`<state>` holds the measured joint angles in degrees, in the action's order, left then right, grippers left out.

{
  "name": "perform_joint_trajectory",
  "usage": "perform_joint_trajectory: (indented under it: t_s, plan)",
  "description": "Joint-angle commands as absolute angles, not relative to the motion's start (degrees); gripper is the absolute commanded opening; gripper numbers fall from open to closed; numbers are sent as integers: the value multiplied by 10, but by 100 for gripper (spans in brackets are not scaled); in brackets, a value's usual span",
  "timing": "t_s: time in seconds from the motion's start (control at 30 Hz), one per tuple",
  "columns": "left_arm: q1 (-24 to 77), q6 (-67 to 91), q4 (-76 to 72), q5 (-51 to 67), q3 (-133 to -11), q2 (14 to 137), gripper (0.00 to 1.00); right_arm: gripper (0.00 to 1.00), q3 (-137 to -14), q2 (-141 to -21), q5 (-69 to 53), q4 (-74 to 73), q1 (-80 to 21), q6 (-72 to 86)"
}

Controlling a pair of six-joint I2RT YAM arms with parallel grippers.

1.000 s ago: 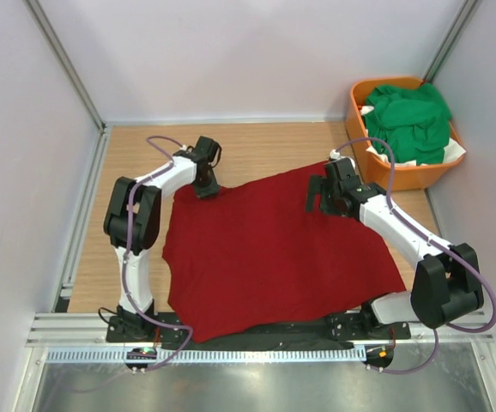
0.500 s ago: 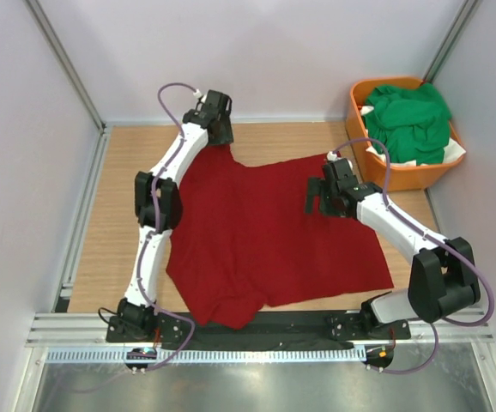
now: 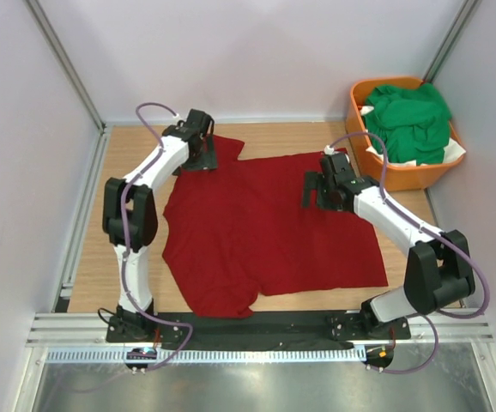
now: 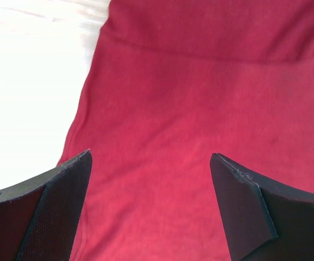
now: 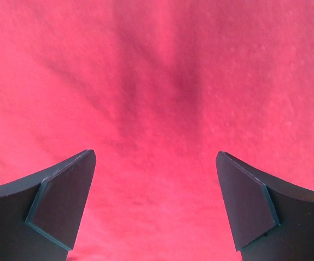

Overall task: Fold and stack the t-shirts
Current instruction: Flatten the tshirt out

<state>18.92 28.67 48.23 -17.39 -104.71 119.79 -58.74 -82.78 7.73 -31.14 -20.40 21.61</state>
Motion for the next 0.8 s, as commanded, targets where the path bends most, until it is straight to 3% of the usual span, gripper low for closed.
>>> perform_joint_trajectory:
  t_s: [0.0, 0.17, 0.5, 0.77]
  plan:
    - [191, 308, 431, -152, -1006, 1174, 89, 100, -653, -863, 67, -285, -207, 221]
    - [188, 316, 428, -149, -1026, 1245, 87, 100, -753, -987, 79, -300, -204, 209]
    - [152, 309, 501, -181, -1185, 1389, 85, 100, -980, -1230, 72, -349, -188, 196]
    - [105, 263, 568, -234, -1383, 1505, 86, 100, -1195, -1417, 50, -409, -171, 221]
